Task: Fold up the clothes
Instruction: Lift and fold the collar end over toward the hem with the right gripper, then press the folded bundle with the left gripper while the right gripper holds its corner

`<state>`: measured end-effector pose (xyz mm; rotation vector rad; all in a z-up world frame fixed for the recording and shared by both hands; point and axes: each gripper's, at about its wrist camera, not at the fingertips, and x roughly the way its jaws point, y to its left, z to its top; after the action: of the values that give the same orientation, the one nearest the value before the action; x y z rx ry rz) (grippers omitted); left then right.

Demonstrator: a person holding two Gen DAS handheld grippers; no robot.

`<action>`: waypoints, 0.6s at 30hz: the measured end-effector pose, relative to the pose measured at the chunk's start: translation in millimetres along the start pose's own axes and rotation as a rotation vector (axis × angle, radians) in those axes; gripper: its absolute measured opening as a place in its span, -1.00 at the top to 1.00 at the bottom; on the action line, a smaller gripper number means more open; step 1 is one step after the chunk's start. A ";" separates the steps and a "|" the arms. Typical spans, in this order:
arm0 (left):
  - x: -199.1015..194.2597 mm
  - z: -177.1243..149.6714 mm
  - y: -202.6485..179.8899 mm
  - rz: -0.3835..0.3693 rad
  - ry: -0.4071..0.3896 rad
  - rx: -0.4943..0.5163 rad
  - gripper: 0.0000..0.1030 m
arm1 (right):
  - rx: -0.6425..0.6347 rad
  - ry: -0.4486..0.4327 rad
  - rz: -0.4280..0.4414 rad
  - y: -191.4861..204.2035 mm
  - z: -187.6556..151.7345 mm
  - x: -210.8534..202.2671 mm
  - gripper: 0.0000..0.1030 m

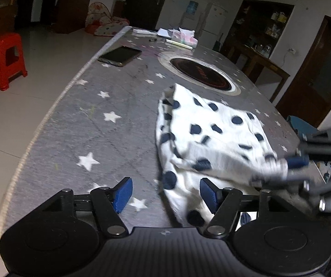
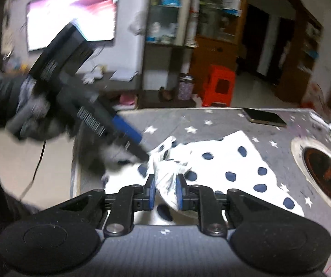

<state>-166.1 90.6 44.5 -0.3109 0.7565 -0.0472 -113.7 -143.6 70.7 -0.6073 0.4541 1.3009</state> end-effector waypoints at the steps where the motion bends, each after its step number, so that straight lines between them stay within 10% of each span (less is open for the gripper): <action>1: -2.1 2.4 2.2 0.007 -0.010 -0.004 -0.32 | -0.037 0.005 -0.004 6.4 -1.7 0.1 0.66; 8: -12.0 16.2 7.2 0.027 -0.068 -0.013 -0.34 | -0.136 0.035 0.045 31.7 -8.5 -12.9 0.48; 18: -11.6 25.8 1.6 0.019 -0.094 -0.016 -0.34 | 0.062 -0.003 0.057 2.2 13.8 -12.8 0.45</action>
<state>-157.1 100.6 69.4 -0.3193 0.6668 -0.0080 -118.9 -143.9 88.9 -0.5440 0.5103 1.3365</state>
